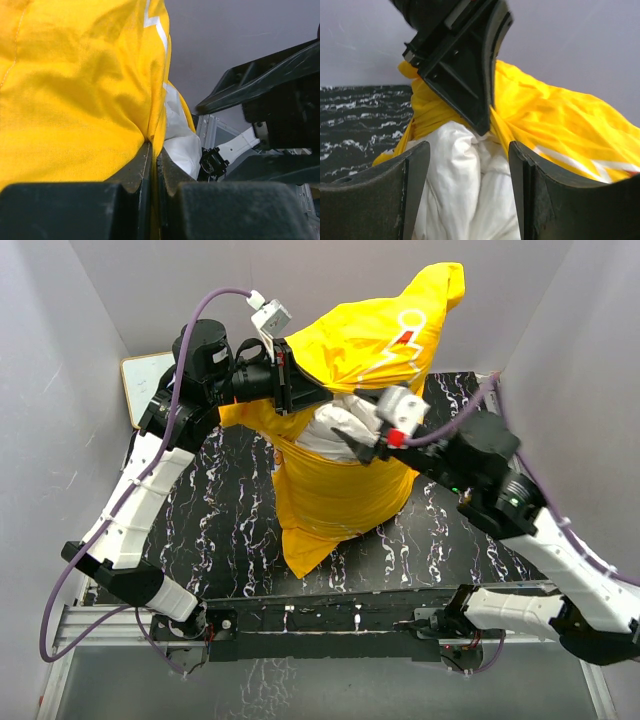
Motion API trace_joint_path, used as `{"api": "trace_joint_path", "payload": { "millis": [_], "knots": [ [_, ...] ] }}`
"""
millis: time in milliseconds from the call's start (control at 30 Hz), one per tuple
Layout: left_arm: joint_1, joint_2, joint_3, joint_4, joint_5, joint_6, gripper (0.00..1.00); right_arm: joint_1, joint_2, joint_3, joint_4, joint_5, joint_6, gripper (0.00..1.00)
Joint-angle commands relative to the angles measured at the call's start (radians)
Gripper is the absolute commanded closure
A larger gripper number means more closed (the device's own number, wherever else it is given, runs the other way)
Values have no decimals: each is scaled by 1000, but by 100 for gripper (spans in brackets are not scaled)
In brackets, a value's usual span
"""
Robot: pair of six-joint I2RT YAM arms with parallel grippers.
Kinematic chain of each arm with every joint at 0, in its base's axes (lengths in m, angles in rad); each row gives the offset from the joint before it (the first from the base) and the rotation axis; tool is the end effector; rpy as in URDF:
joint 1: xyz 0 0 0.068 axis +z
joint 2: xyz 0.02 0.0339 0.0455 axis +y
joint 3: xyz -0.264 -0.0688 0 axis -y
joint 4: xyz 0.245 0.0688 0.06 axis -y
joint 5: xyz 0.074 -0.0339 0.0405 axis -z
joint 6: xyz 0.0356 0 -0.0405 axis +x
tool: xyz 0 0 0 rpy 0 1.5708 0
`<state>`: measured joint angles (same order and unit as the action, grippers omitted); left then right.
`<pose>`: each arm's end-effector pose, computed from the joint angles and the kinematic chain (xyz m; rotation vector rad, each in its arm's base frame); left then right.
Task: Remove the pillowcase from the pillow
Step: Remove the pillow from the pillowcase.
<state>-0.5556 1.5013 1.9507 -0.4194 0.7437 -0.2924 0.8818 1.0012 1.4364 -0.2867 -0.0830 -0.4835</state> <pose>0.2391 -0.1768 0.5403 0.8291 1.4694 -1.2202 0.1139 0.1430 0.5097 -0.9572 1.0678 0.3872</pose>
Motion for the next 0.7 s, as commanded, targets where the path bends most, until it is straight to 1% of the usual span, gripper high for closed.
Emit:
{"api": "trace_joint_path", "payload": {
  "millis": [0,133,333,533,667],
  "knots": [
    [-11,-8,47,-2,48,-36,100,-1,82,72,-72,-31,-119,33],
    [-10,-12,50,-9,46,-30,100,-2,112,91,-93,-11,-170,28],
    [-12,-25,44,-18,56,-19,100,-2,141,91,-64,53,-229,20],
    [-20,-48,20,-16,57,13,100,-1,219,126,-52,68,-285,17],
    [-24,-46,41,-23,63,17,100,-15,274,124,-46,70,-303,15]
  ]
}}
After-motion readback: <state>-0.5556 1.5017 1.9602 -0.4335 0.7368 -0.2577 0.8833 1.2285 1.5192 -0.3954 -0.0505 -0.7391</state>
